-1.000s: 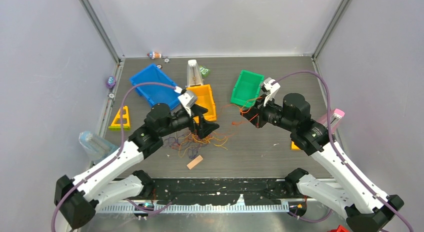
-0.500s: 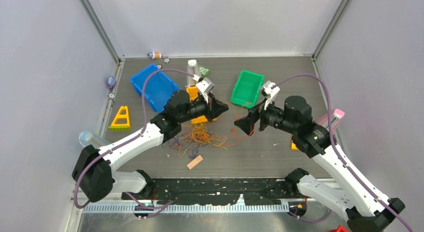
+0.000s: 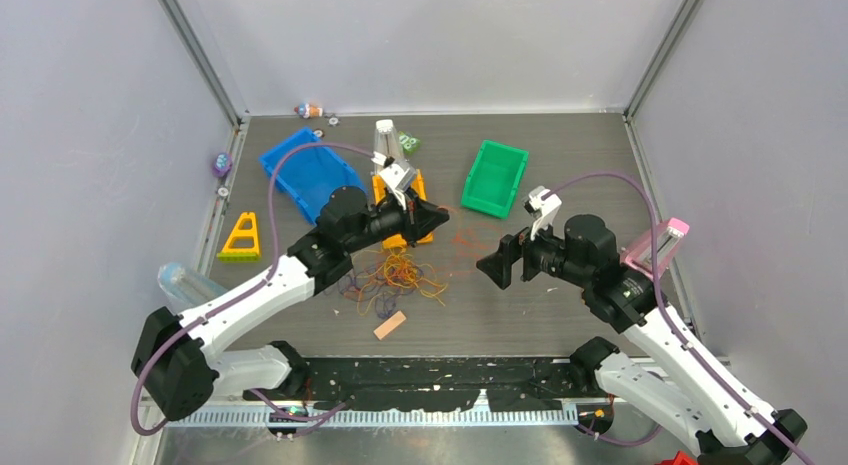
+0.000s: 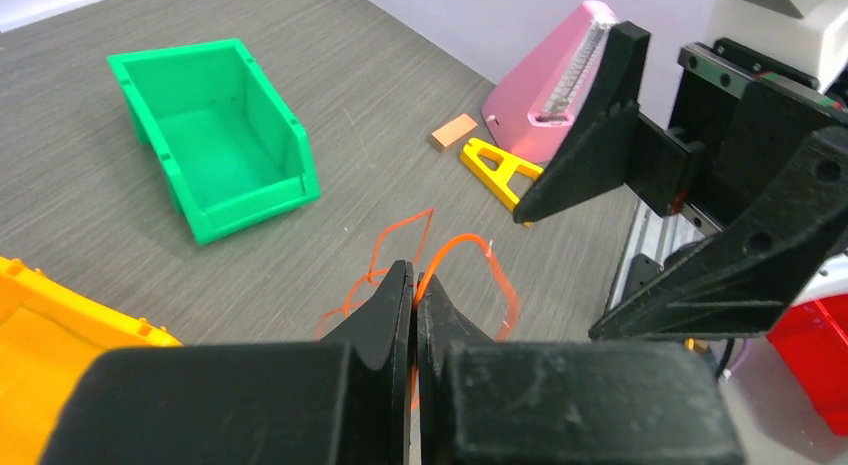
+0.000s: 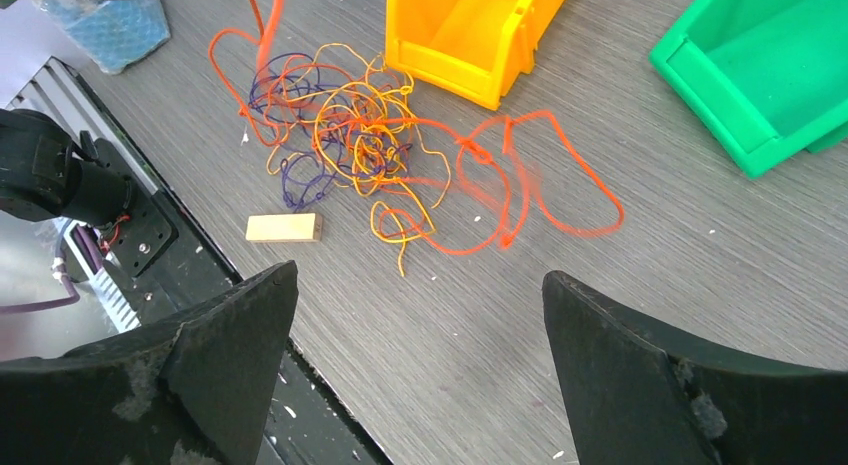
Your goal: Untangle the cables
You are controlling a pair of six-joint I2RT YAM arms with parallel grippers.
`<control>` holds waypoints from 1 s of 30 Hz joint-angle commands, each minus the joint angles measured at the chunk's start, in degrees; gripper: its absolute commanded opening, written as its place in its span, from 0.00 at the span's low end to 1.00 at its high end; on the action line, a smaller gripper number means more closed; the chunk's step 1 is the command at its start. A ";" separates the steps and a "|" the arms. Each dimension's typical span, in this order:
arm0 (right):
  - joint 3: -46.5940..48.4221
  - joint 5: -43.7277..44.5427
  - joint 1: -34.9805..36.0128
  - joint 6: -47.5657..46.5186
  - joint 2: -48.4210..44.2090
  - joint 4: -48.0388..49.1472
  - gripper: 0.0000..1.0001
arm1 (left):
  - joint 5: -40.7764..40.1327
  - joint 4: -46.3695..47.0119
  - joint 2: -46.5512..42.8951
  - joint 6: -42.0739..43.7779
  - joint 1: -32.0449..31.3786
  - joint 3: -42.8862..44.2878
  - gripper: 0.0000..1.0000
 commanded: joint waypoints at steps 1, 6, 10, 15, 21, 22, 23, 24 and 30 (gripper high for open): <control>-1.81 -3.04 0.01 1.29 -1.00 7.12 0.98 | 4.22 0.90 -2.76 0.40 -0.04 -0.94 0.00; -6.51 0.09 0.04 5.15 0.70 14.33 0.98 | 4.90 -2.53 -5.40 2.14 -0.04 0.82 0.00; -9.26 4.28 0.00 9.27 1.49 19.55 0.95 | 4.87 -4.29 -7.59 3.20 -0.04 1.45 0.00; -11.80 -2.49 0.03 9.04 3.69 27.31 0.95 | 4.28 -5.55 -9.49 3.39 -0.04 2.36 0.00; -14.18 -11.22 1.33 7.02 7.54 39.60 0.95 | 4.78 -7.05 -9.97 3.57 -0.04 5.60 0.00; -13.86 -11.05 1.89 6.51 9.23 40.05 0.95 | 4.89 -7.54 -9.95 3.76 -0.04 6.45 0.00; -13.12 -11.10 2.15 6.31 10.23 40.21 0.95 | 4.89 -8.12 -10.00 4.09 -0.04 7.28 0.00; -12.84 -11.66 2.75 6.18 12.04 40.75 0.95 | 4.74 -8.80 -9.98 4.60 -0.04 8.23 0.00; -12.43 -11.52 7.82 5.54 17.32 44.06 0.97 | 1.28 -14.50 -8.47 6.08 -0.04 16.54 0.00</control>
